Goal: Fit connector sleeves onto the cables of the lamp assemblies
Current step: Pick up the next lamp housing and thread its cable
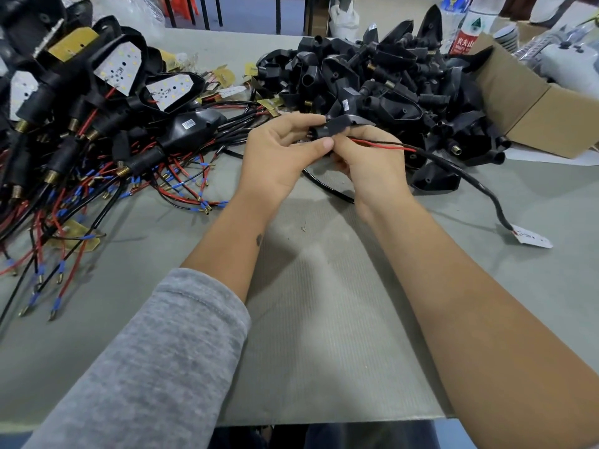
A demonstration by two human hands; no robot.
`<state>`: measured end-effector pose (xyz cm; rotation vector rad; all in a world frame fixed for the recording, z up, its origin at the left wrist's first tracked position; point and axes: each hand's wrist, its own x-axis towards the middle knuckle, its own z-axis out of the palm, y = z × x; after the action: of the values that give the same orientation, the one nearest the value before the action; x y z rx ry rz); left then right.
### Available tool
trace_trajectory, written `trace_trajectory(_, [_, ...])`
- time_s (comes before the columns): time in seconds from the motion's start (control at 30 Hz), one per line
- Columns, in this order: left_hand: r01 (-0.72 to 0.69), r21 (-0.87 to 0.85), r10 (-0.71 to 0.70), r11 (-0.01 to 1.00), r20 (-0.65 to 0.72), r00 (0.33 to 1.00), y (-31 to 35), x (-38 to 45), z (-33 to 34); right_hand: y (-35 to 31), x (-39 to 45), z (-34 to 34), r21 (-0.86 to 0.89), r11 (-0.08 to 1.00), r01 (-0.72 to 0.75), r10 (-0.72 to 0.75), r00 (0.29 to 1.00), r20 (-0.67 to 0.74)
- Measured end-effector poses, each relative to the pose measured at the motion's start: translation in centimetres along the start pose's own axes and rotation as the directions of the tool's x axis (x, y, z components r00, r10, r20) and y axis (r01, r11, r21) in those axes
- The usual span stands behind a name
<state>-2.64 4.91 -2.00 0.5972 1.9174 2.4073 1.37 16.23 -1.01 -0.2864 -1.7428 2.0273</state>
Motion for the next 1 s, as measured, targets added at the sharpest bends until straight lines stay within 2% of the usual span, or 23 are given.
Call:
trace_trajectory(0.13, [0.018, -0.024, -0.018, 1.000, 0.006, 1.000, -0.1, 0.2, -0.2, -0.3, 0.0, -0.2, -0.033, 0.999, -0.013, 0.015, 0.997, 0.071])
trace_trajectory(0.27, [0.052, -0.079, -0.055, 0.996, -0.037, 0.998, 0.0, 0.3, -0.6, -0.8, 0.1, 0.0, 0.157, 0.978, -0.139, 0.115, 0.981, 0.154])
trace_trajectory(0.37, [0.113, -0.120, -0.117, 0.986, -0.026, 0.993, 0.1, 0.2, -0.6, -0.7, 0.3, 0.0, 0.151, 0.969, -0.193, 0.166, 0.970, 0.179])
trace_trajectory(0.53, [0.181, -0.144, -0.178, 0.973, 0.028, 0.984, 0.3, -0.1, 0.1, -0.1, 0.4, 0.2, 0.080, 0.982, -0.168, 0.157, 0.979, 0.127])
trace_trajectory(0.73, [0.228, -0.166, -0.212, 0.959, 0.111, 0.971, 0.2, -0.2, 0.7, -0.2, 0.4, 0.0, 0.154, 0.973, -0.175, 0.146, 0.973, 0.182])
trace_trajectory(0.9, [0.170, -0.035, -0.171, 0.985, -0.037, 0.985, 0.0, 0.0, 0.3, -0.5, 0.3, -0.1, 0.171, 0.961, -0.218, 0.168, 0.950, 0.263])
trace_trajectory(1.0, [0.209, -0.098, -0.224, 0.973, -0.180, 0.958, 0.2, 0.4, -0.4, -0.6, 0.3, -0.2, 0.237, 0.944, -0.231, 0.170, 0.953, 0.251])
